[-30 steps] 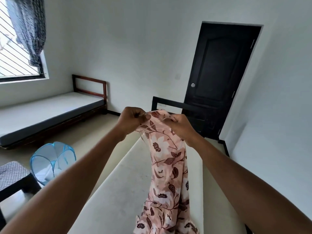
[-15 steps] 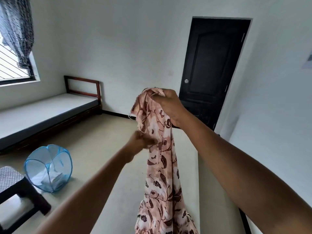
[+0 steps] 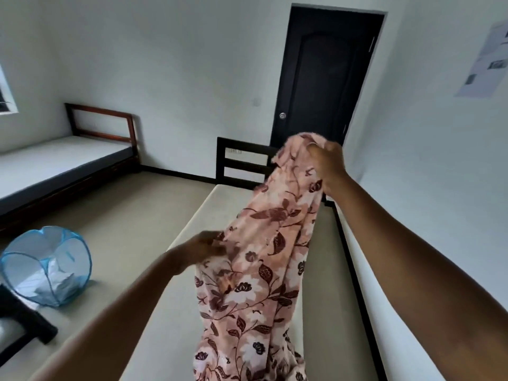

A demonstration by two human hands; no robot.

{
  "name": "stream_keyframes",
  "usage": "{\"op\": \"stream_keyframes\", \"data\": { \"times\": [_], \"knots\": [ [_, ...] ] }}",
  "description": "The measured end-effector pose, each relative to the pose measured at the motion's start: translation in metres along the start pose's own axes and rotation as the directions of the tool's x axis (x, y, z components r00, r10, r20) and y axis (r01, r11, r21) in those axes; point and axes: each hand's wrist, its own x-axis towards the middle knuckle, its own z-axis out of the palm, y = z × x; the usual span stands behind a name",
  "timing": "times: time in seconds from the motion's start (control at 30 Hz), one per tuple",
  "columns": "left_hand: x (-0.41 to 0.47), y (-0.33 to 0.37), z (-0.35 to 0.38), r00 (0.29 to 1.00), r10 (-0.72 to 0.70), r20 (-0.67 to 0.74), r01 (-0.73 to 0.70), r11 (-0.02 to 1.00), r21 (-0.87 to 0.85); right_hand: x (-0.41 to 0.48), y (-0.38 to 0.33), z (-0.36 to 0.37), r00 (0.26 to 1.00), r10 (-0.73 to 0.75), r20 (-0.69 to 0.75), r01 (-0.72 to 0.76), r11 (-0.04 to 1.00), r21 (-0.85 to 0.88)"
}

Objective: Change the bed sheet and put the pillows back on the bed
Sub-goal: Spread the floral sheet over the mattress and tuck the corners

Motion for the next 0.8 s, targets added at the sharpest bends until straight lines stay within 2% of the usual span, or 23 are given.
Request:
{"op": "stream_keyframes", "data": {
  "times": [0.03,0.07,0.1,0.13,0.2,0.27,0.33,0.4,0.43,0.53,0.6,0.7,0.8],
  "knots": [
    [0.001,-0.013,0.004,0.997,-0.063,0.042,0.05,0.963,0.264,-0.002,0.013,-0.002,0.999,0.032,-0.034,-0.033,0.999,-0.012],
    [0.003,-0.025,0.009,0.992,-0.127,0.03,0.098,0.88,0.465,-0.004,0.025,-0.002,0.997,0.048,-0.054,-0.05,0.998,-0.041],
    [0.006,-0.041,0.012,0.985,-0.166,-0.039,0.159,0.809,0.566,-0.006,0.036,-0.002,0.997,0.051,-0.063,-0.055,0.996,-0.068],
    [0.003,-0.052,0.016,0.974,-0.185,-0.127,0.225,0.788,0.573,-0.009,0.045,-0.001,0.996,0.051,-0.07,-0.056,0.995,-0.08],
    [-0.005,-0.073,0.017,0.928,-0.2,-0.315,0.312,0.879,0.36,-0.013,0.061,0.0,0.992,0.063,-0.106,-0.07,0.995,-0.068],
    [-0.015,-0.081,0.017,0.851,-0.221,-0.477,0.325,0.934,0.148,-0.015,0.074,0.001,0.989,0.053,-0.141,-0.066,0.994,-0.089],
    [-0.016,-0.07,0.009,0.783,-0.24,-0.574,0.329,0.943,0.056,-0.018,0.085,0.006,0.995,0.029,-0.098,-0.044,0.987,-0.155],
    [-0.008,-0.04,-0.006,0.754,-0.156,-0.638,0.245,0.968,0.052,-0.025,0.089,0.018,0.993,0.038,0.11,-0.012,0.974,-0.227],
    [-0.003,-0.02,-0.015,0.733,-0.085,-0.675,0.178,0.982,0.069,-0.031,0.091,0.026,0.965,0.066,0.253,-0.006,0.973,-0.231],
    [0.001,0.06,-0.051,0.64,0.09,-0.763,-0.027,0.995,0.094,-0.047,0.09,0.063,0.789,0.105,0.606,0.122,0.939,-0.322],
    [0.002,0.108,-0.075,0.635,0.174,-0.753,-0.098,0.985,0.145,-0.057,0.087,0.097,0.688,0.158,0.708,0.175,0.911,-0.373],
    [-0.001,0.132,-0.101,0.679,0.274,-0.682,-0.156,0.96,0.231,-0.067,0.068,0.148,0.62,0.123,0.775,0.356,0.836,-0.418],
    [-0.018,0.12,-0.113,0.657,0.248,-0.712,-0.118,0.966,0.228,-0.062,0.037,0.184,0.632,-0.024,0.774,0.519,0.755,-0.4]
  ]
}}
